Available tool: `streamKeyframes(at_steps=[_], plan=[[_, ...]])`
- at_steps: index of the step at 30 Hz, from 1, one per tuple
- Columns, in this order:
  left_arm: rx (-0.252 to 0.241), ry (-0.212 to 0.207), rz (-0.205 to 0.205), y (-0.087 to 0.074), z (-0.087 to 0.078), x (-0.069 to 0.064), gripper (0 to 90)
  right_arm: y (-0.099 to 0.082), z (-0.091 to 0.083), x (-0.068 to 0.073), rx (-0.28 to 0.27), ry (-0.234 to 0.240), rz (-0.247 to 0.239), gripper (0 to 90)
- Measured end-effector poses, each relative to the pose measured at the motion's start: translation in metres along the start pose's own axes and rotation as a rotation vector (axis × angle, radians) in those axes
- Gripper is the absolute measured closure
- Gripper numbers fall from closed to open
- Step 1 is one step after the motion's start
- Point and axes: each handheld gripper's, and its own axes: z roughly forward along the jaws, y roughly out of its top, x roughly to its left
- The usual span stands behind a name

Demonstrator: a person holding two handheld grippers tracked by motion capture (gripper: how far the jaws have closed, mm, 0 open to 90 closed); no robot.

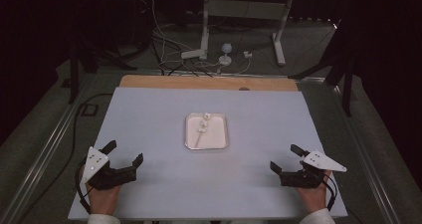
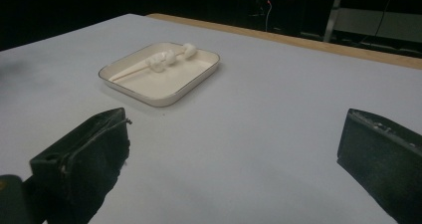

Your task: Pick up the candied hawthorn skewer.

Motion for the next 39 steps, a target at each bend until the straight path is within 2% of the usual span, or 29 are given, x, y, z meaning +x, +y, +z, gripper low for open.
streamKeyframes(at_steps=[6, 11, 22, 25, 32, 39], plan=[[-0.004, 0.015, -0.013, -0.001, -0.002, 0.001, 1.2, -0.002, 0.001, 0.002, 0.007, -0.007, -0.005, 0.0], [0.022, 0.021, -0.013, -0.002, -0.004, 0.002, 1.2, -0.002, 0.001, 0.003, 0.005, -0.007, -0.006, 0.0], [-0.014, 0.008, -0.038, 0.008, -0.007, 0.003, 1.2, -0.002, 0.002, 0.004, 0.000, -0.020, -0.015, 0.0], [-0.020, 0.009, -0.028, 0.012, -0.006, 0.002, 1.2, -0.002, 0.002, 0.005, -0.002, -0.027, -0.017, 0.0], [-0.001, -0.012, -0.038, 0.024, 0.001, 0.000, 1.2, -0.002, 0.001, 0.004, -0.004, -0.036, -0.019, 0.0], [-0.008, -0.025, -0.048, 0.031, 0.011, -0.004, 1.3, -0.003, 0.001, 0.004, -0.003, -0.042, -0.020, 0.0]])
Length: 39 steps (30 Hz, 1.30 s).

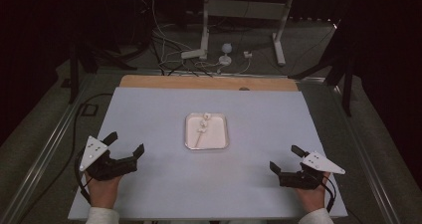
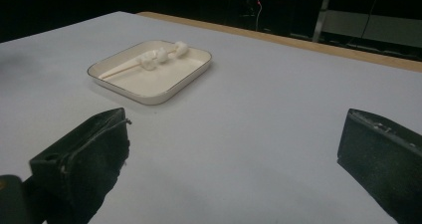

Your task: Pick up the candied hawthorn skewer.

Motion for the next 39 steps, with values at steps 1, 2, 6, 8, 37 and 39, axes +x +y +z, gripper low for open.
streamKeyframes(at_steps=[1, 2, 6, 8, 37, 39], plan=[[0.002, -0.005, 0.002, 0.001, 0.002, -0.001, 1.3, 0.000, 0.000, 0.000, 0.001, -0.001, -0.001, 0.0], [0.001, -0.007, 0.002, 0.001, 0.005, -0.003, 1.3, 0.000, 0.000, 0.000, 0.001, -0.002, -0.003, 0.0], [0.010, -0.025, 0.004, 0.003, 0.017, -0.010, 1.3, 0.000, 0.000, 0.001, 0.004, -0.002, -0.007, 0.0], [0.016, -0.035, 0.009, 0.004, 0.023, -0.013, 1.3, 0.000, 0.001, 0.001, 0.005, -0.002, -0.008, 0.0], [0.145, -0.080, 0.028, 0.003, 0.102, -0.047, 1.3, -0.001, 0.004, 0.002, 0.024, 0.005, -0.023, 0.0], [0.152, -0.082, 0.033, 0.002, 0.106, -0.049, 1.3, -0.001, 0.004, 0.002, 0.024, 0.005, -0.023, 0.0]])
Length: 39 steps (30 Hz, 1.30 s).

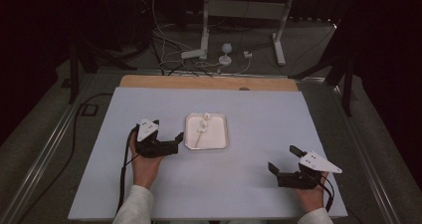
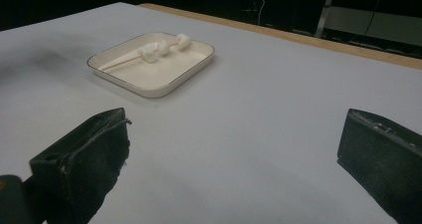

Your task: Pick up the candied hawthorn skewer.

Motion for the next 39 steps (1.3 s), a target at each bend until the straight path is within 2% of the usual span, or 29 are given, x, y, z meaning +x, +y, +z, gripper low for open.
streamKeyframes(at_steps=[10, 13, 29, 39], plan=[[0.036, -0.021, -0.001, -0.003, 0.024, -0.008, 1.6, 0.000, 0.000, 0.000, 0.004, 0.001, -0.001, 0.0], [0.047, -0.013, 0.000, -0.004, 0.031, -0.011, 1.6, 0.000, 0.001, 0.000, 0.006, 0.002, 0.000, 0.0], [0.101, -0.024, 0.000, -0.010, 0.060, -0.021, 1.6, -0.001, 0.001, 0.000, 0.010, 0.001, -0.004, 0.0], [0.169, -0.048, -0.010, -0.015, 0.078, -0.029, 3.0, -0.001, 0.001, -0.001, 0.012, 0.001, -0.002, 0.0]])
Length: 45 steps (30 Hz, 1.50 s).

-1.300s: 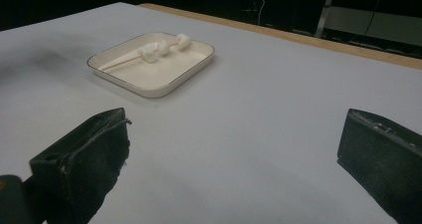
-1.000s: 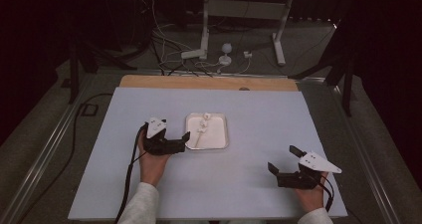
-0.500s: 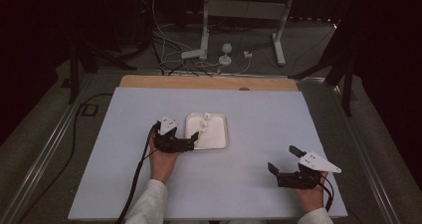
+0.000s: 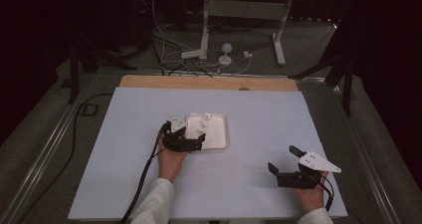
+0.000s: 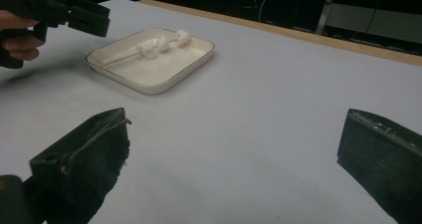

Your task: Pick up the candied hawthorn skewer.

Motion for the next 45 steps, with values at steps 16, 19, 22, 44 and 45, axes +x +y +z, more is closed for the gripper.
streamKeyframes(at_steps=[16, 19, 22, 44, 45], plan=[[0.174, 0.014, 0.007, -0.003, 0.021, -0.013, 37.0, -0.001, 0.001, -0.001, 0.006, -0.002, 0.001, 0.0], [0.199, 0.024, 0.018, -0.004, 0.023, -0.015, 51.7, -0.001, 0.001, -0.001, 0.006, -0.001, 0.001, 0.0], [0.218, 0.071, 0.037, -0.003, 0.025, -0.017, 65.2, -0.001, 0.001, -0.001, 0.007, -0.001, 0.000, 0.0], [0.197, 0.053, -0.048, 0.007, 0.012, -0.014, 90.0, -0.001, 0.001, -0.001, 0.010, -0.003, -0.002, 0.0], [0.187, 0.048, -0.055, 0.007, 0.010, -0.014, 90.0, -0.001, 0.001, -0.001, 0.011, -0.002, -0.002, 0.0]])
